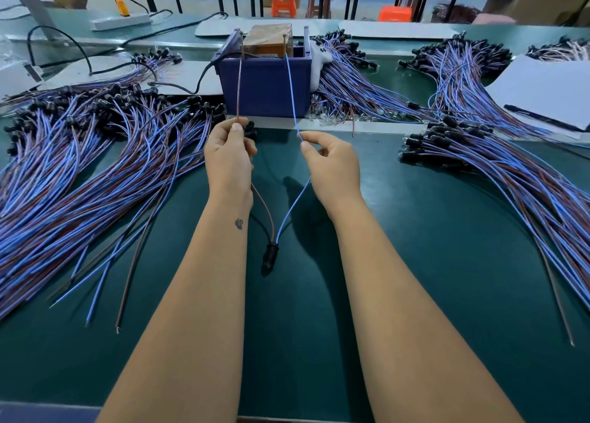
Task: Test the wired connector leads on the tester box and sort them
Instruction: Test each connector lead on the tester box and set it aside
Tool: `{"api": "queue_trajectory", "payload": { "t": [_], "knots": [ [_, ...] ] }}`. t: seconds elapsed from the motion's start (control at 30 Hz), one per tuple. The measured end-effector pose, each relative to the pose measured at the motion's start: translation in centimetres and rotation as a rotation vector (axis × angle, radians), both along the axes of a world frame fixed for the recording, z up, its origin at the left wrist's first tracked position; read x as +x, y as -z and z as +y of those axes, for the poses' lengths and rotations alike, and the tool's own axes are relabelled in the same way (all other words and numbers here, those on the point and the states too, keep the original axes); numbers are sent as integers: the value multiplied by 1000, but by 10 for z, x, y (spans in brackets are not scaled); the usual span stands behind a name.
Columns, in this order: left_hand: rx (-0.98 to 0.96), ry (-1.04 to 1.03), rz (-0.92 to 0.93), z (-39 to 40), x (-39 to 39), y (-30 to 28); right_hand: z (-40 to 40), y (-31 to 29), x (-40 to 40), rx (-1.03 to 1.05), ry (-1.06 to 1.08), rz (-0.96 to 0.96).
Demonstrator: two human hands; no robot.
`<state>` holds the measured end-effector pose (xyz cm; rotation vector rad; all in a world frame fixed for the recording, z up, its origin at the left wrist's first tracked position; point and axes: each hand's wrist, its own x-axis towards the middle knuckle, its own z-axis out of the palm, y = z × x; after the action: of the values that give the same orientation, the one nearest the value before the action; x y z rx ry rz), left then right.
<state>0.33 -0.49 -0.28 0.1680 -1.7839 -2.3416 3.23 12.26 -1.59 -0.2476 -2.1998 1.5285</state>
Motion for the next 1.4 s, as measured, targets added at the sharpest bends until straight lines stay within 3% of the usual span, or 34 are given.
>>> {"api": "queue_trajectory", "payload": {
  "t": [1.4],
  "knots": [
    [-118, 85, -61, -1, -4, 2, -1, 1, 2, 37, -12, -21]
  ]
}}
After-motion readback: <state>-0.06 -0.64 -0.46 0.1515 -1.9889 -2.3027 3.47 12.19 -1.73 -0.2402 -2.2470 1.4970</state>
